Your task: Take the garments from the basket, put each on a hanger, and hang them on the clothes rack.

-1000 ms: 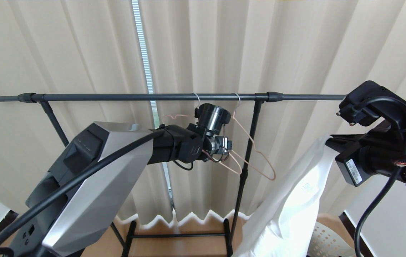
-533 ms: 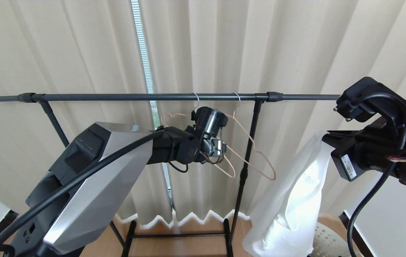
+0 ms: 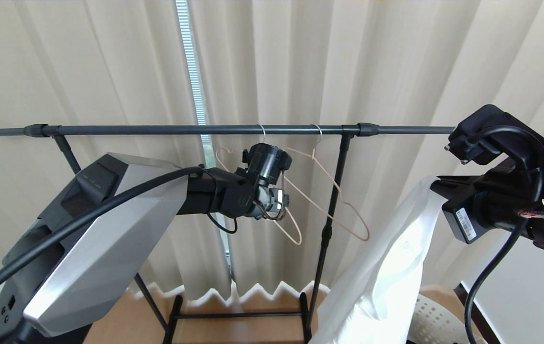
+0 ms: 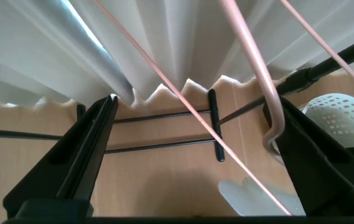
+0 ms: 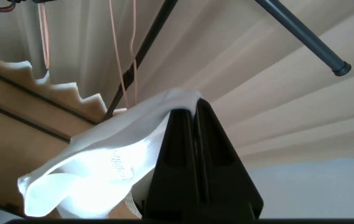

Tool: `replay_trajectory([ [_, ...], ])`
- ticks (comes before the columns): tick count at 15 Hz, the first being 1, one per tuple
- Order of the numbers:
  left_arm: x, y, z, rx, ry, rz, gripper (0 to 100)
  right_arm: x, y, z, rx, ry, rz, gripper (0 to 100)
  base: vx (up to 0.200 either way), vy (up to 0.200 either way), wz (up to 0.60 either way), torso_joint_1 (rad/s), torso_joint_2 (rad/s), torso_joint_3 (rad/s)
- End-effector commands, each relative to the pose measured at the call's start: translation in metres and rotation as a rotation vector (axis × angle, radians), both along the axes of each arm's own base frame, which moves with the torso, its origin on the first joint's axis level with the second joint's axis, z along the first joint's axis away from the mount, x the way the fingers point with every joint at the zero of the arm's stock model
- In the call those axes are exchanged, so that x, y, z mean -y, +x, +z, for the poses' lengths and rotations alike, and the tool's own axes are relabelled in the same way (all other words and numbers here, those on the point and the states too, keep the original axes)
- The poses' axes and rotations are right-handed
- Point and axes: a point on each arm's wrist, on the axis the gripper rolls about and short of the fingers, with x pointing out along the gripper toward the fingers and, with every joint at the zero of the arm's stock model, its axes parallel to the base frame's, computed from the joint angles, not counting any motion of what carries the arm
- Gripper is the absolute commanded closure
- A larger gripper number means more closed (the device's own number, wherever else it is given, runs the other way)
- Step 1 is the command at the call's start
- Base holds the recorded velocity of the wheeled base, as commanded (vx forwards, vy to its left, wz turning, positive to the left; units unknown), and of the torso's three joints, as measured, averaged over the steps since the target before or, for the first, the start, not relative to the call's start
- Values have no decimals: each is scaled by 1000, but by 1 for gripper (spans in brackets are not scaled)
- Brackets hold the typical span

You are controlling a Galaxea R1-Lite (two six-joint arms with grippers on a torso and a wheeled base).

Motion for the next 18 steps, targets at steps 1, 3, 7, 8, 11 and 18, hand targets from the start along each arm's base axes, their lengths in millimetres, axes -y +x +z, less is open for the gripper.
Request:
replay_trajectory([
  [1,-2,0,0,-4,3,4,0,0,0,0,-1,-1,0,100,0,0,0,0,0,0],
  [3,-3,-2,-4,-17,11,4,0,0,0,0,-1,-1,0,100,0,0,0,0,0,0],
  [7,-8,-9,-1,-31,21,4,100,-1,1,-1,-4,-3,0,100,0,0,0,0,0,0],
  [8,-10,-11,2,-29,21,3,100,-1,1,-1,-4,-3,0,100,0,0,0,0,0,0],
  [11,-11,-14,4,-29,21,2,100,-1,1,-2,-5,-4,0,100,0,0,0,0,0,0],
  [18,-18,-33,27,-14,12,-8,100,0,0,-1,-4,-3,0,100,0,0,0,0,0,0],
])
